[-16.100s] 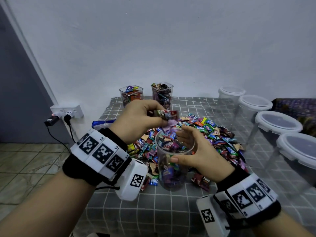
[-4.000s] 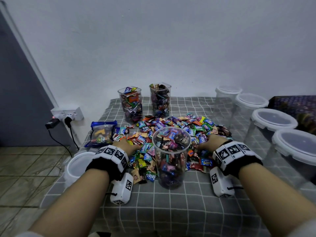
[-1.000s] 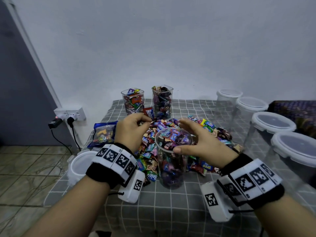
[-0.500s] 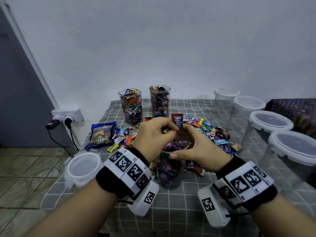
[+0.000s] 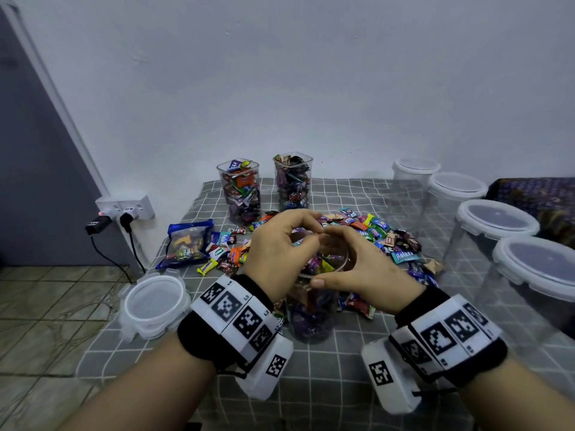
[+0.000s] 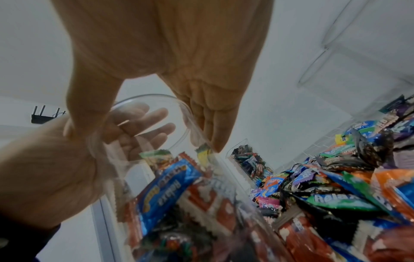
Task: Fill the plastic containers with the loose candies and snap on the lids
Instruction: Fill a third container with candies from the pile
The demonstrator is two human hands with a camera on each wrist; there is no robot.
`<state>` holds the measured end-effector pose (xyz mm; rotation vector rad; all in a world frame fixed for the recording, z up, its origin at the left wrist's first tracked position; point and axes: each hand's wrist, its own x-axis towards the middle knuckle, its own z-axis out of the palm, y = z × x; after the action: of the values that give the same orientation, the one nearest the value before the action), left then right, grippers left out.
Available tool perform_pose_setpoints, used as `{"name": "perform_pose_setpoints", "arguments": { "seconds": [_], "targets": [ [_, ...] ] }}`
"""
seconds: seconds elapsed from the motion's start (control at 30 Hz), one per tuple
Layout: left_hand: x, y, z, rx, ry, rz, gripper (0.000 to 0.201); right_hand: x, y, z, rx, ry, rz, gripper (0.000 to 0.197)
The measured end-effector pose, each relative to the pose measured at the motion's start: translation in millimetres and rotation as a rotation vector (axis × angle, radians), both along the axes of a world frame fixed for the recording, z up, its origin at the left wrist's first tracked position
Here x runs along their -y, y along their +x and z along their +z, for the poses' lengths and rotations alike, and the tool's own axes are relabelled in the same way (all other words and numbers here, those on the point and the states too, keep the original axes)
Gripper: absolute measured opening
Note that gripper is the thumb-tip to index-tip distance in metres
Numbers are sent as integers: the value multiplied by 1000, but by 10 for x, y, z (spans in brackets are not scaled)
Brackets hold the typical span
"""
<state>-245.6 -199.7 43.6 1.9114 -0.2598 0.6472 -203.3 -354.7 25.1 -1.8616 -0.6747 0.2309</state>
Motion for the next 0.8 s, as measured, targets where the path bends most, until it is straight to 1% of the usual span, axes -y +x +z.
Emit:
{"name": "perform_pose_setpoints", "arguments": {
  "seconds": [0.07, 0.17, 0.2, 0.3, 0.4, 0.43, 0.47, 0.5, 0.53, 0.57, 0.63, 0.73, 0.8],
  "targets": [
    [-4, -10, -5, 27, -52, 28, 7, -4, -10, 6, -1, 2, -15, 102],
    [-107, 13, -24, 58, -75, 106, 13, 13, -4, 31, -45, -3, 16, 94],
    [-169, 26, -27, 45, -74, 134, 15, 29, -4, 58, -53, -15, 33, 88],
    [-370, 77, -21, -100, -94, 220, 23, 88, 36, 163, -16, -48, -8, 62],
    [-570, 130, 4, -282, -67, 335, 31, 183, 176, 224, -6, -63, -130, 51],
    [-639, 153, -4, -349, -48, 358, 37, 219, 247, 219, 8, -114, -190, 48],
    [-705, 169, -20, -426, -6, 370, 42, 255, 331, 200, 45, -217, -259, 48],
    [-775, 191, -57, -517, 72, 377, 45, 293, 410, 175, 89, -369, -313, 52],
    [-828, 195, -92, -617, 192, 380, 47, 325, 476, 148, 126, -542, -340, 58],
    [-870, 194, -130, -715, 320, 372, 50, 347, 532, 112, 144, -705, -345, 64],
    [-917, 172, -205, -875, 514, 325, 61, 378, 598, 32, 114, -932, -306, 78],
    [-915, 145, -319, -1020, 634, 243, 93, 398, 614, -78, 10, -1099, -236, 92],
    [-900, 164, -408, -1095, 696, 207, 108, 390, 610, -147, -41, -1176, -214, 102]
  ]
}}
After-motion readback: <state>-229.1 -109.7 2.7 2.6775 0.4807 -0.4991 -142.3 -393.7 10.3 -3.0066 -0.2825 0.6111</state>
